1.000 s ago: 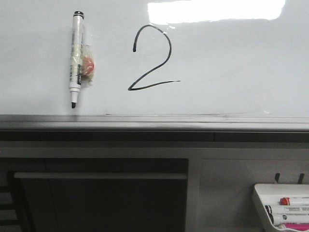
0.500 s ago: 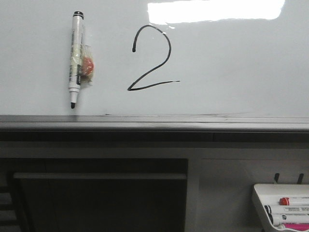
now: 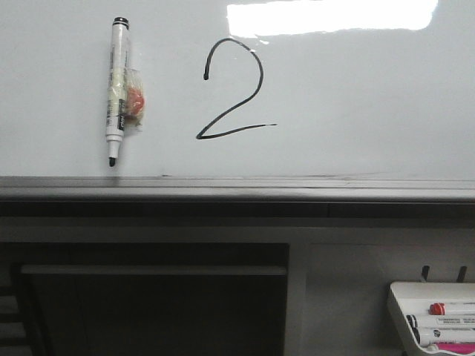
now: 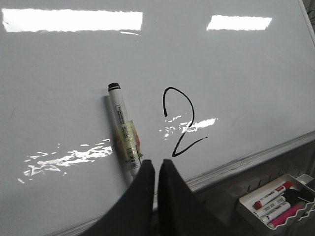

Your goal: Write number 2 on whiteboard

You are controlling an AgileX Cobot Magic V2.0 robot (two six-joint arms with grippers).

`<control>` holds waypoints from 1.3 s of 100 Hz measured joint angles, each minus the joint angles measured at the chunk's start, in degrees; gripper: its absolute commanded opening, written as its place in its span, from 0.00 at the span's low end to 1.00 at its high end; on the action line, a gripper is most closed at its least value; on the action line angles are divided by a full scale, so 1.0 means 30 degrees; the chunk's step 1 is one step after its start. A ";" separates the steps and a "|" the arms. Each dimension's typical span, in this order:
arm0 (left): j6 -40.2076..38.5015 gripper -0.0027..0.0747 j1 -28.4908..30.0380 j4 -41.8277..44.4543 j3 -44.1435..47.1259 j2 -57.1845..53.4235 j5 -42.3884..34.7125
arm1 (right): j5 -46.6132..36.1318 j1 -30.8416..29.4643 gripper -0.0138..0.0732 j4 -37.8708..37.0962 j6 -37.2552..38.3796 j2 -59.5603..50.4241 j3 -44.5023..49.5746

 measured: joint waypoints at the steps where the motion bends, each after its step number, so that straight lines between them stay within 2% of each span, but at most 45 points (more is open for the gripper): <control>1: 0.0000 0.01 0.0048 0.0000 0.0051 -0.0088 0.0039 | 0.0000 0.0000 0.09 0.0000 0.0000 0.0000 0.0000; 15: 0.0711 0.01 0.2328 0.0006 0.0096 -0.2465 0.1246 | 0.0043 0.0000 0.09 -0.0029 0.0030 0.0000 0.0000; 33: 0.3064 0.01 0.6751 0.0041 0.0339 -0.5357 0.3433 | 0.0043 0.0000 0.09 -0.0029 0.0030 0.0000 0.0000; 48: 0.3389 0.01 0.9947 -0.0963 0.1609 -0.6610 0.4054 | 0.0043 0.0000 0.09 -0.0029 0.0030 0.0000 0.0000; 62: 0.3466 0.01 1.1790 -0.1631 0.2702 -0.7383 0.5049 | 0.0043 0.0000 0.09 -0.0029 0.0041 0.0000 0.0000; 75: 0.3466 0.01 1.2325 -0.1981 0.2924 -0.7383 0.6298 | 0.0043 0.0000 0.09 -0.0029 0.0073 0.0000 0.0000; 90: 0.3466 0.01 1.2358 -0.2684 0.2924 -0.7383 0.9359 | 0.0043 0.0000 0.09 -0.0042 0.0073 0.0000 0.0000; 130: 0.3466 0.01 1.2358 -0.2798 0.2924 -0.7383 0.9414 | 0.0043 0.0000 0.09 -0.0042 0.0073 0.0000 0.0000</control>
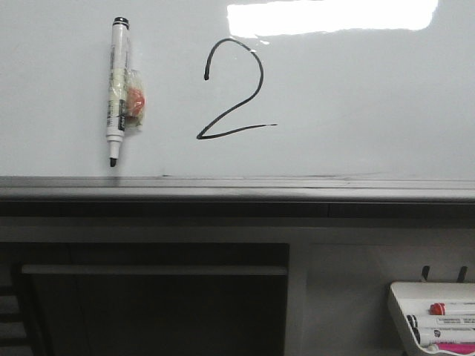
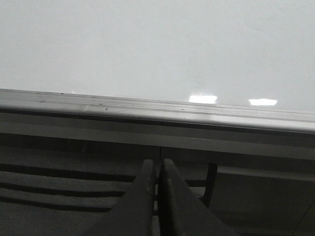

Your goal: Write number 2 on whiteboard

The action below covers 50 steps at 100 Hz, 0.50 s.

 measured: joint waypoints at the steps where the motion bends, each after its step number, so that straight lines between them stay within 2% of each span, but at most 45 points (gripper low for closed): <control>1: 0.0000 0.01 0.0000 0.0000 0.0000 0.0000 0.0000 | 0.0000 0.0000 0.09 0.0000 0.0000 0.0000 0.0000; 41: 0.0000 0.01 0.0000 0.0000 0.0000 0.0000 0.0000 | 0.0009 0.0000 0.09 0.0000 0.0000 0.0000 0.0000; 50: 0.0000 0.01 0.0000 0.0000 0.0000 0.0000 0.0000 | -0.0171 0.0000 0.09 0.0207 0.0670 0.0000 0.0000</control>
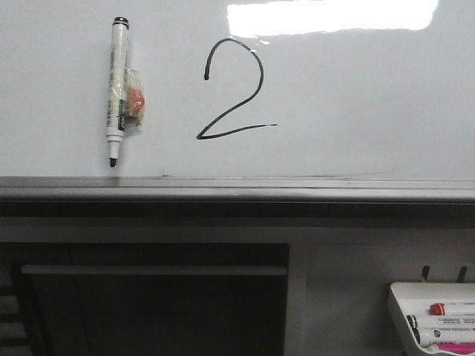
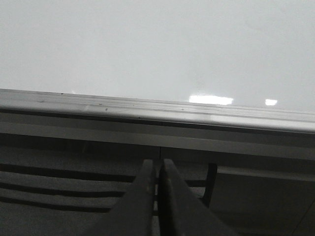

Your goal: Write number 2 on whiteboard

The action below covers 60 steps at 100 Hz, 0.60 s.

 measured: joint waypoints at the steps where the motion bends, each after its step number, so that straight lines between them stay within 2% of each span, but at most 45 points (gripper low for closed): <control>1: 0.0000 0.01 0.0000 0.0000 0.0000 0.0000 0.0000 | -0.0052 0.0000 0.09 0.0003 0.0138 0.0000 0.0000; 9: 0.0000 0.01 0.0000 0.0000 0.0000 0.0000 0.0000 | -0.1265 -0.0195 0.09 0.0100 0.0616 -0.0070 0.0147; 16: 0.0000 0.01 0.0000 0.0000 0.0000 0.0000 0.0000 | -0.3459 -0.0750 0.09 0.0131 0.0895 -0.0209 0.0673; 30: 0.0000 0.01 0.0000 0.0000 0.0000 0.0000 0.0000 | -1.1342 -0.2985 0.09 0.0184 0.1144 -0.0965 0.3122; 35: 0.0000 0.01 0.0000 0.0000 0.0000 0.0000 0.0000 | -1.4765 -0.4144 0.09 0.0516 0.1144 -0.1362 0.4432; 42: 0.0000 0.01 0.0000 0.0000 0.0000 0.0000 0.0000 | -1.8209 -0.5535 0.09 0.1189 0.1144 -0.1841 0.5984; 49: 0.0000 0.01 0.0000 0.0000 0.0000 0.0000 0.0000 | -2.0090 -0.6860 0.09 0.2027 0.1144 -0.2279 0.7218; 60: 0.0000 0.01 0.0000 0.0000 0.0000 0.0000 0.0000 | -2.0261 -0.8848 0.09 0.3338 0.1144 -0.2745 0.8349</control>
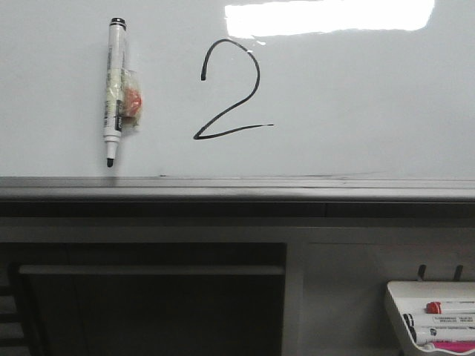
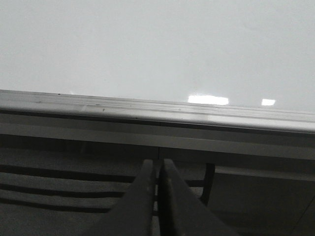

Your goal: Write number 2 on whiteboard

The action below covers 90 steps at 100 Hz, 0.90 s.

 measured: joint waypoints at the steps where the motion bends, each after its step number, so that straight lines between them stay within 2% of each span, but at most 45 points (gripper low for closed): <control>1: 0.0000 0.01 0.0000 0.0000 0.0000 0.0000 0.0000 | 0.0108 -0.0267 0.09 0.0044 0.0000 -0.0032 0.0096; 19: 0.0000 0.01 0.0000 0.0000 0.0000 0.0000 0.0000 | 0.3178 -0.3702 0.09 0.0360 0.0182 -0.0614 0.0710; 28: 0.0000 0.01 0.0000 -0.0014 0.0000 0.0000 0.0000 | 0.4272 -0.4924 0.09 0.0236 0.0183 -0.1632 0.0710; 40: 0.0000 0.01 0.0000 -0.0044 0.0000 0.0000 0.0000 | 0.7363 -0.6263 0.09 -0.0388 0.0183 -0.2423 0.0710; 60: 0.0000 0.01 0.0000 -0.0044 0.0000 0.0000 0.0000 | 1.3607 -0.6751 0.09 -0.0584 0.0183 -0.2426 0.0710; 90: 0.0000 0.01 0.0000 -0.0044 0.0000 0.0000 0.0000 | 1.3995 -0.6789 0.09 -0.0584 0.0183 -0.2426 0.0710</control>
